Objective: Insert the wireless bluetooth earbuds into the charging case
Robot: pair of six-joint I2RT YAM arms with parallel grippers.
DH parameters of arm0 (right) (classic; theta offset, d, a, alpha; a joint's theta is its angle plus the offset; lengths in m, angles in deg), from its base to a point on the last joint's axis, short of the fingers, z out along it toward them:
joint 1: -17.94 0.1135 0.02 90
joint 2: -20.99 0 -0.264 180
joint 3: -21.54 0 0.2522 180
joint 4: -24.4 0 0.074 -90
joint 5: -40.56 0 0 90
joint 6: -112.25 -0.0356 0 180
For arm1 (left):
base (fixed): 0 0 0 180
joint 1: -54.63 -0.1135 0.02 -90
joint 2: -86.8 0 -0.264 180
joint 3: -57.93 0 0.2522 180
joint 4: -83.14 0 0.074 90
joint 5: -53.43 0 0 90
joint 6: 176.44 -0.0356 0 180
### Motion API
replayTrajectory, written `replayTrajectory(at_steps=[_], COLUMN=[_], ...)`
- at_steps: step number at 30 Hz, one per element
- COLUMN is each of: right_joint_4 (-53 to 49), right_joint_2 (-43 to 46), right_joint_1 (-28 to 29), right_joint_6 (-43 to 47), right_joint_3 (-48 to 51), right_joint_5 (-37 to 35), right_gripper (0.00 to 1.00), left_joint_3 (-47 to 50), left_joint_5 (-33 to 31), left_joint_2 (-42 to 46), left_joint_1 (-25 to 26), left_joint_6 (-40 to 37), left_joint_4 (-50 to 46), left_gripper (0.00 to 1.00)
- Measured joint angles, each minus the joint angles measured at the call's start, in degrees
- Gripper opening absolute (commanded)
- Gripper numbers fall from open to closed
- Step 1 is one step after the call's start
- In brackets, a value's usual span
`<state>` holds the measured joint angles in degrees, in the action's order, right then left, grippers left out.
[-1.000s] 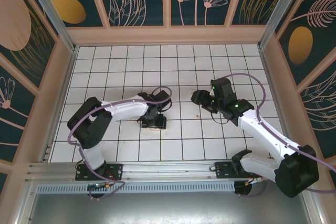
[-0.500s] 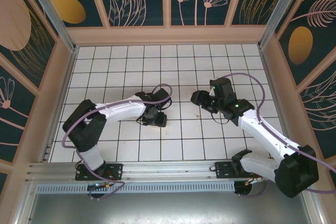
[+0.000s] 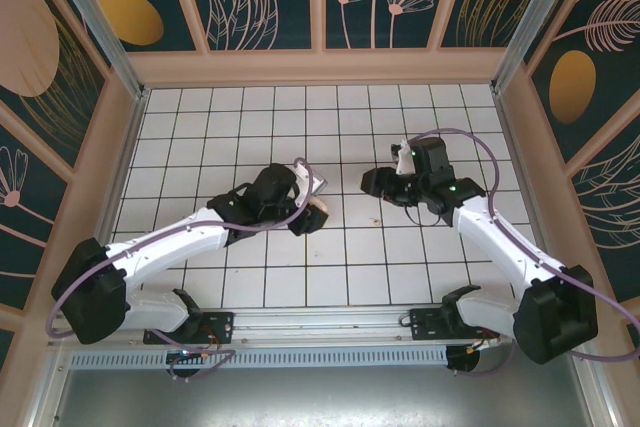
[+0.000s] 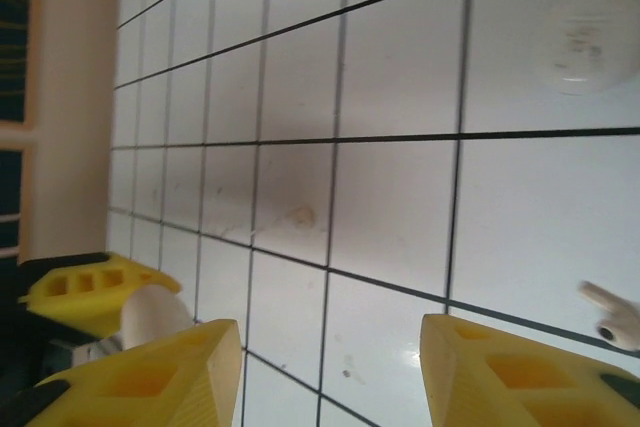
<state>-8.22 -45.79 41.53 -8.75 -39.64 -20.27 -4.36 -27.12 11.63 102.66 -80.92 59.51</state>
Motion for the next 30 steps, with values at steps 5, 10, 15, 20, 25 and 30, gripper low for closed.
replayTrajectory(at_steps=[5,10,15,20,25,30], right_joint_4=[1.1,3.3,6.1,7.6,9.3,10.8], right_joint_2=[0.1,2.7,4.9,5.0,5.0,4.9], right_joint_1=[0.9,4.9,8.9,11.0,11.9,12.5], right_joint_6=[2.6,2.8,1.9,0.4,0.1,-0.2], right_joint_3=[-0.2,0.7,4.0,6.0,6.1,6.1], right_joint_5=[5.4,7.2,7.3,7.0,6.9,6.9], right_gripper=[0.47,0.47,0.46,0.46,0.46,0.45], left_joint_3=[2.7,3.4,3.6,3.7,4.0,4.0], left_joint_5=[2.8,4.4,6.3,7.3,8.2,8.6], left_joint_2=[0.7,0.7,0.7,0.7,0.7,0.7], left_joint_1=[0.0,0.0,0.0,0.0,0.0,0.0], left_joint_6=[-11.9,-18.3,-20.4,-20.5,-20.3,-20.3], left_joint_4=[3.7,6.5,8.7,10.6,11.5,11.9], left_gripper=[0.47,0.47,0.46,0.45,0.45,0.44])
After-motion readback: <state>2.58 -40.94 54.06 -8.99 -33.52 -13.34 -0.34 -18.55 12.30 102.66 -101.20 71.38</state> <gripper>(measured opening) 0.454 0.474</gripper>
